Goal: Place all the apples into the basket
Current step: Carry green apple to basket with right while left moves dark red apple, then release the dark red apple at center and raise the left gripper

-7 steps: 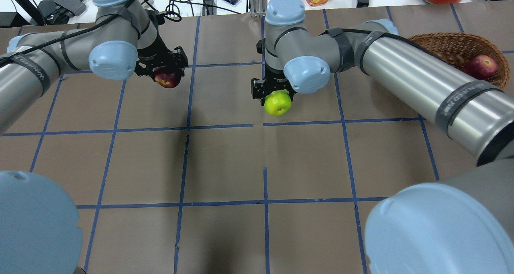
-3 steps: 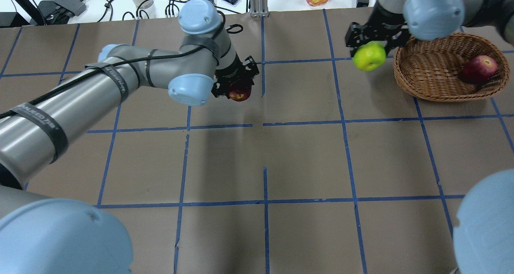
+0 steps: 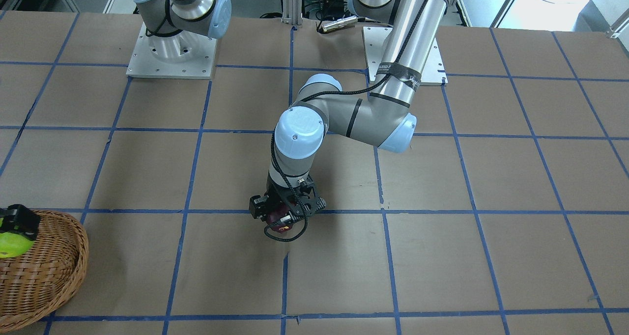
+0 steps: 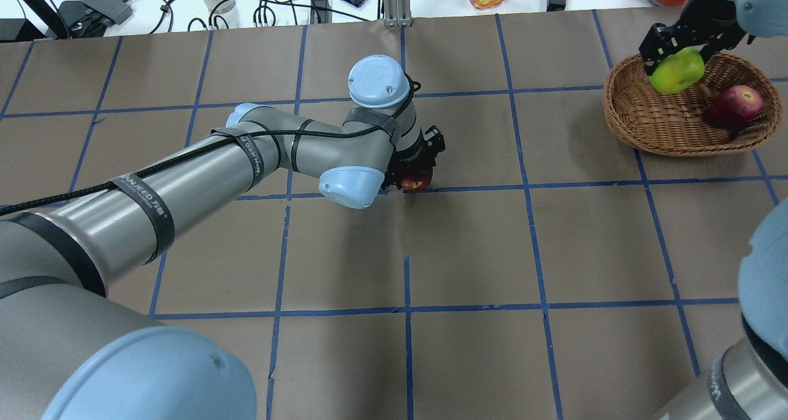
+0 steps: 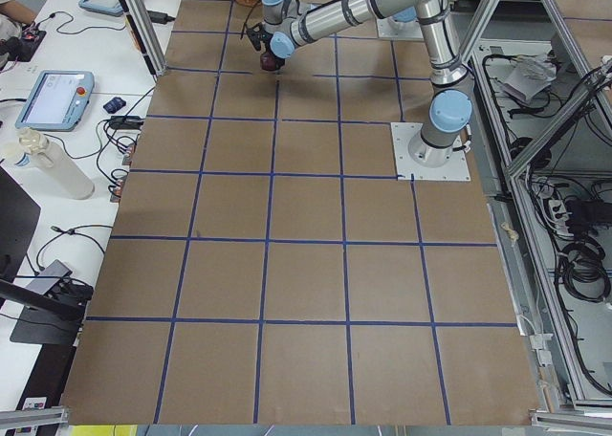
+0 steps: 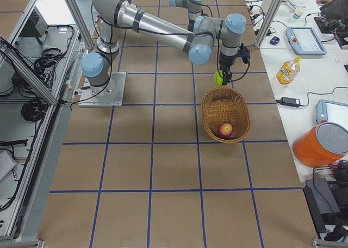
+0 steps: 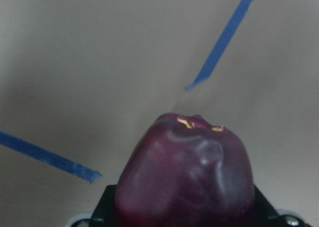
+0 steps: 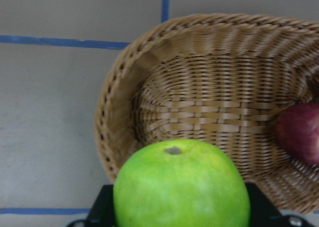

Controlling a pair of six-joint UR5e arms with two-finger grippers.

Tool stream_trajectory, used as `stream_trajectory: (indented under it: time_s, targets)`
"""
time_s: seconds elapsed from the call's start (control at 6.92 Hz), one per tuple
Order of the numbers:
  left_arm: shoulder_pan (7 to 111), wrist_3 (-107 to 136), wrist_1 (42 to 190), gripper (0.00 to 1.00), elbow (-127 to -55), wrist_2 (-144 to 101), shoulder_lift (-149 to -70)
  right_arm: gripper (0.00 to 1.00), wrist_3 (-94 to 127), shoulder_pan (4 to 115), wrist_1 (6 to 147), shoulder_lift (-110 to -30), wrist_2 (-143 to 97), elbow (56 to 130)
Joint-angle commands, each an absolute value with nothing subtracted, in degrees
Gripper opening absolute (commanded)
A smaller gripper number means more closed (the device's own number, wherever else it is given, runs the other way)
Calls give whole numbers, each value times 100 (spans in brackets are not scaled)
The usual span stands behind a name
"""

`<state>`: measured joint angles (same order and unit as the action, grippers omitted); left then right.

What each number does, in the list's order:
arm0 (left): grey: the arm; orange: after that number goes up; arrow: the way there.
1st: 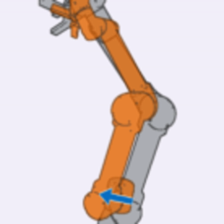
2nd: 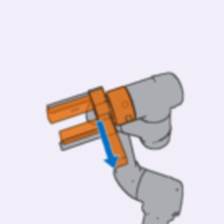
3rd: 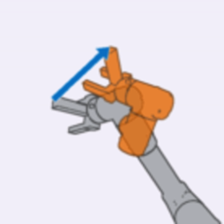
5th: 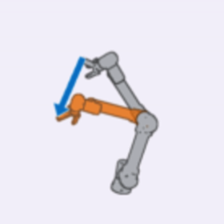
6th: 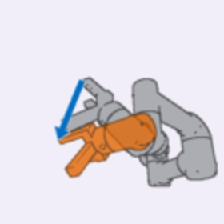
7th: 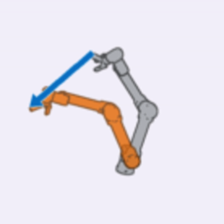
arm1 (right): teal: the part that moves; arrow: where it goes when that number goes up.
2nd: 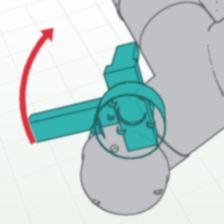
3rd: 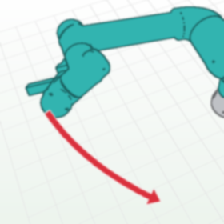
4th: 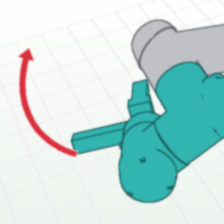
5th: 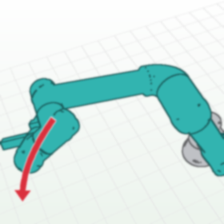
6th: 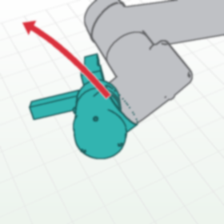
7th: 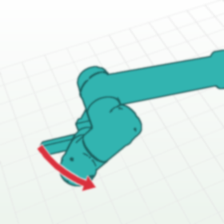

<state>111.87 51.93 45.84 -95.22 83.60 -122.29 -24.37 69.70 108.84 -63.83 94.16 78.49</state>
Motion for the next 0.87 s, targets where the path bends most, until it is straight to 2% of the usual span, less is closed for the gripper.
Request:
stream_trajectory:
  time_s: [0.0,0.14,0.29,0.43,0.58,0.72]
  targets:
    - [11224,5168,4684,44,-9773,8367,-12120,0,-3109,6540,11519,-5707,9684,7638]
    - [11171,5151,4685,52,-9808,8358,-12138,0,-3077,6530,11557,-5600,9686,7655]
    - [11101,5176,4685,100,-9774,8350,-12120,0,-3033,6530,11566,-5529,9668,7681]
    - [11022,5177,4702,100,-9791,8332,-12103,8,-3050,6530,11566,-5354,9694,7716]
    - [11004,5142,4754,100,-9713,8341,-12024,64,-3076,6530,11540,-5292,9703,7691]
    - [10786,4924,4833,100,-9590,8341,-11841,100,-3094,6522,11453,-5291,9703,7682]
